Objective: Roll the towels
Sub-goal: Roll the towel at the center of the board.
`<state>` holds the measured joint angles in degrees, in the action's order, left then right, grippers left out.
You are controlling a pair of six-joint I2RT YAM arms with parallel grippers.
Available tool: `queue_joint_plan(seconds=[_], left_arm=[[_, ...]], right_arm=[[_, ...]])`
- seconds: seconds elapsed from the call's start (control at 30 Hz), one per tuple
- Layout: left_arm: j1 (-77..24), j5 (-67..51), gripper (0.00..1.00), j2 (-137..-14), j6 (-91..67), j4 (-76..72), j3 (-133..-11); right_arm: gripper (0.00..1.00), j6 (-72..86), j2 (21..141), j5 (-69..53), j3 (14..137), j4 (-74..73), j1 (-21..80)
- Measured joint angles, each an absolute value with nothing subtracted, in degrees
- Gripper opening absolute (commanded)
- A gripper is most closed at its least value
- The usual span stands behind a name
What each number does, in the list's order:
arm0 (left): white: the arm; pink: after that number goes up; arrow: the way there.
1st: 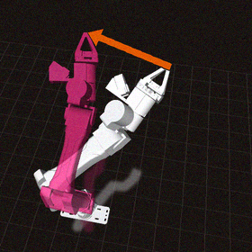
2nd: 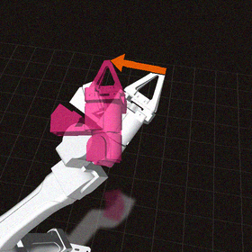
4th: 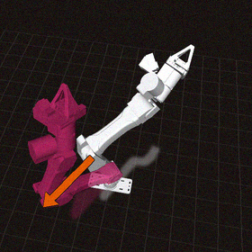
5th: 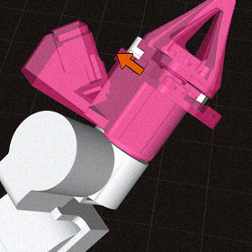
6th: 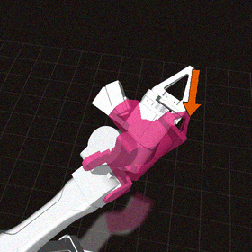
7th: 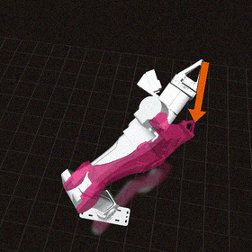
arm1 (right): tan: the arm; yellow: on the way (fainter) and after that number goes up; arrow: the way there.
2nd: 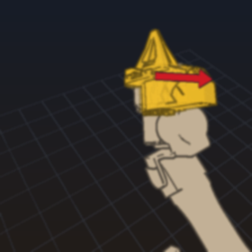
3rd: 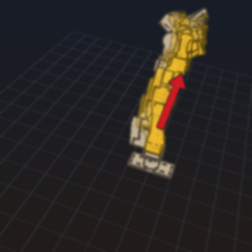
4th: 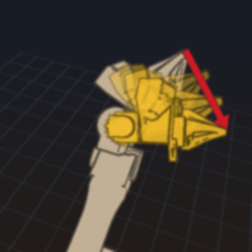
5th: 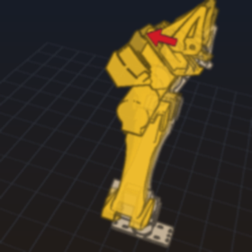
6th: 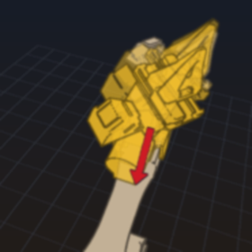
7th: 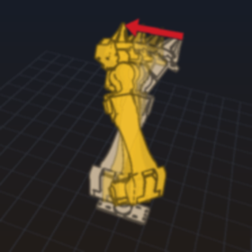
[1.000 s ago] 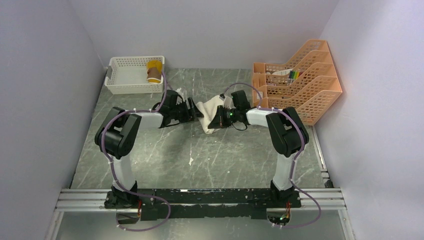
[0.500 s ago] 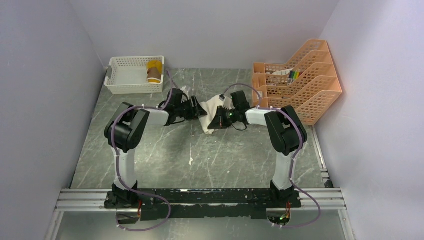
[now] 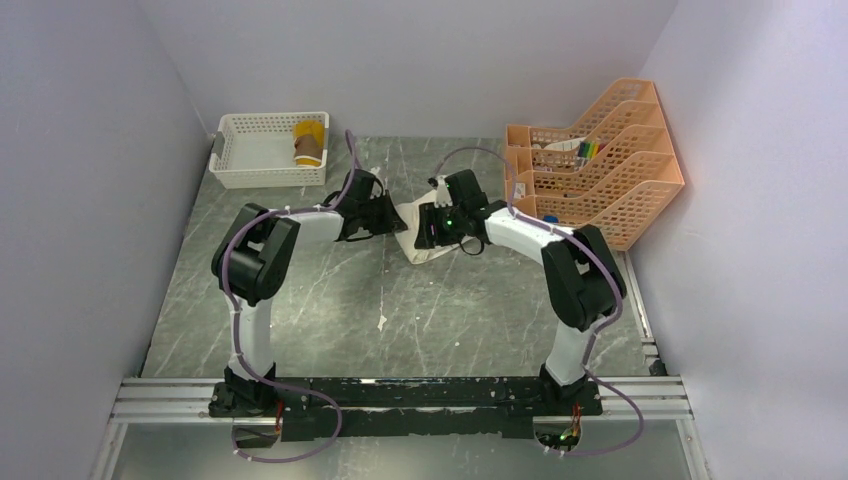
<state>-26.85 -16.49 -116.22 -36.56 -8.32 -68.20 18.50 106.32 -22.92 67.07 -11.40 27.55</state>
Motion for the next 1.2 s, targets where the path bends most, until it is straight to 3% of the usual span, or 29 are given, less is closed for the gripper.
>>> queue_joint_plan(seconds=[0.13,0.2,0.4,0.7,1.2], left_arm=[[-26.85,-15.18,0.07,-114.74,-36.27,-7.92,-66.35],[-26.85,-14.31,0.07,-112.12,-36.47,-8.12,-62.94],[-27.4,-11.81,0.07,-102.78,-38.63,-8.36,-51.27],[-28.25,-9.13,0.07,-92.99,-42.28,-8.29,-40.32],[-27.9,-9.87,0.07,-93.51,-43.24,-8.43,-40.1]], right_arm=[[0.53,15.42,100.66,-13.85,67.11,-14.31,33.3],[0.58,14.04,98.41,-10.5,67.02,-15.03,36.14],[0.6,9.78,93.82,1.61,66.61,-16.91,48.18],[0.61,8.47,100.27,15.81,66.83,-19.25,60.55],[0.61,3.97,106.87,30.96,67.48,-13.58,68.79]])
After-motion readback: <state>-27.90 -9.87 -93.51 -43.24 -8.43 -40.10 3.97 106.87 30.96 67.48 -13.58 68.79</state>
